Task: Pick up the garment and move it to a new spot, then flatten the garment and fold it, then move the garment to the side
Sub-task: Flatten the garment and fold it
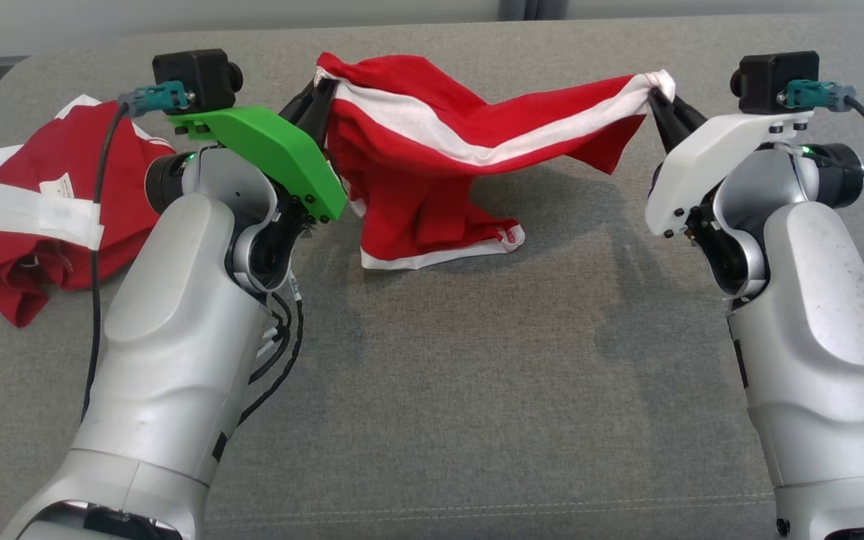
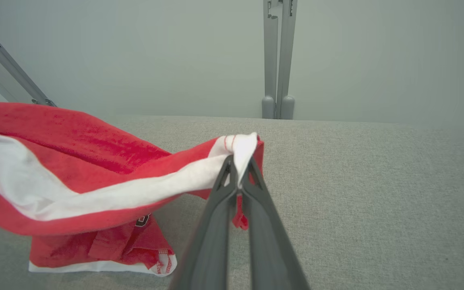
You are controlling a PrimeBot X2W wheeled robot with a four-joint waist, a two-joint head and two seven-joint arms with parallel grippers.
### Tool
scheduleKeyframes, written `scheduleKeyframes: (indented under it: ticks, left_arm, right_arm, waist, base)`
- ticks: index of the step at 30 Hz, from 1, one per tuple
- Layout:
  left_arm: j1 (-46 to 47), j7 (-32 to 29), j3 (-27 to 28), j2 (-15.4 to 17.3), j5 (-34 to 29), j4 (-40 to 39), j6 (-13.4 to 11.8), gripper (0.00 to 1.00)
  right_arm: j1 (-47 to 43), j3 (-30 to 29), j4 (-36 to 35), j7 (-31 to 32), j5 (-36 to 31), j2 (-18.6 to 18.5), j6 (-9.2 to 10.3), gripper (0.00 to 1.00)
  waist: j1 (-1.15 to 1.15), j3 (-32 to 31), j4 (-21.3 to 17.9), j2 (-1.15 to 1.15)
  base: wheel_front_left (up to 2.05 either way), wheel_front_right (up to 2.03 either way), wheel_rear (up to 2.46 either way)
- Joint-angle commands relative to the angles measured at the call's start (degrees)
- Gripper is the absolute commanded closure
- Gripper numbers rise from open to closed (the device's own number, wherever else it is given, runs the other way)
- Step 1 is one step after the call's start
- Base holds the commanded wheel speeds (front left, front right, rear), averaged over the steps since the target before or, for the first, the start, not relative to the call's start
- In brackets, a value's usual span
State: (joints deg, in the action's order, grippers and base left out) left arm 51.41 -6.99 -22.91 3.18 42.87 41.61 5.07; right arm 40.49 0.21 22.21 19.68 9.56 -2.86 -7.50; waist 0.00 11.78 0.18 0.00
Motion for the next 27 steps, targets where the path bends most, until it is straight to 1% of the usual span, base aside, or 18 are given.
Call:
scheduleKeyframes:
  ticks: [1, 5, 6, 9, 13, 15, 16, 18, 19, 21, 24, 27]
  left_arm:
    - [0.5, 0.6, 0.6, 0.0, 1.7, -1.7, 0.5, 1.00]
    - [1.2, 1.1, 2.6, -0.2, 6.6, -5.0, -0.6, 1.00]
    - [1.6, 1.0, 2.9, -0.2, 7.8, -5.8, -1.0, 1.00]
    - [2.8, 1.8, 3.4, -0.3, 13.7, -7.7, -3.4, 1.00]
    - [6.5, 5.0, 3.6, -0.1, 17.7, -7.8, -7.0, 1.00]
    - [9.2, 6.7, 3.4, -0.2, 18.9, -7.2, -8.0, 1.00]
    - [10.8, 8.1, 3.4, -0.2, 19.3, -7.2, -8.0, 1.00]
    - [14.0, 11.1, 3.8, -0.1, 20.2, -6.8, -9.3, 1.00]
    - [14.0, 11.1, 3.8, -0.1, 20.2, -6.8, -9.3, 1.00]
    - [17.1, 13.2, 3.3, -0.1, 21.1, -6.7, -9.7, 1.00]
    - [22.6, 15.7, 2.1, -0.2, 20.9, -6.1, -9.6, 1.00]
    - [27.3, 18.6, 1.7, -0.1, 21.6, -5.4, -8.3, 1.00]
  right_arm:
    - [0.9, -0.4, -1.3, -1.3, 1.3, -0.1, 0.02, 1.00]
    - [2.7, -0.7, -2.9, -3.3, 4.5, -0.1, 0.02, 1.00]
    - [3.4, -0.8, -2.8, -3.6, 4.4, -0.1, 0.02, 1.00]
    - [6.6, -0.7, -1.4, -4.2, 6.8, 0.0, 0.02, 1.00]
    - [12.2, 0.4, 3.4, -4.0, 14.1, -0.1, 0.02, 1.00]
    - [16.0, 0.8, 6.8, -3.8, 16.7, -0.1, 0.01, 1.00]
    - [18.3, 1.1, 8.1, -4.2, 17.9, -0.1, 0.01, 1.00]
    - [23.1, 1.1, 10.8, -5.5, 18.9, -0.1, 0.00, 1.00]
    - [23.1, 1.1, 10.8, -5.5, 18.9, -0.1, 0.00, 1.00]
    - [27.7, 0.5, 13.6, -7.6, 21.2, -0.1, 0.01, 1.00]
    - [35.5, 0.6, 17.1, -12.3, 22.1, 0.0, 0.00, 1.00]
    - [41.9, -0.7, 21.0, -17.7, 21.9, -0.1, 0.01, 1.00]
  waist:
    - [0.00, -1.6, -0.9, 0.00]
    - [0.00, -2.1, -1.7, 0.00]
    - [0.00, -2.1, -1.9, 0.00]
    - [0.00, -1.1, -2.5, 0.00]
    - [0.00, 1.9, -3.5, 0.00]
    - [0.00, 3.9, -4.1, 0.00]
    - [0.00, 5.1, -4.3, 0.00]
    - [0.00, 7.9, -4.9, 0.00]
    - [0.00, 7.9, -4.9, 0.00]
    - [0.00, 10.7, -5.5, 0.00]
    - [0.00, 15.1, -6.2, 0.00]
    - [0.00, 18.7, -6.6, 0.00]
  base:
    - [0.00, 0.00, 0.00]
    - [0.00, 0.00, 0.00]
    - [0.00, 0.00, 0.00]
    - [0.00, 0.00, 0.00]
    - [0.00, 0.00, 0.00]
    - [0.00, 0.00, 0.00]
    - [0.00, 0.00, 0.00]
    - [0.00, 0.00, 0.00]
    - [0.00, 0.00, 0.00]
    - [0.00, 0.00, 0.00]
    - [0.00, 0.00, 0.00]
    - [0.00, 0.00, 0.00]
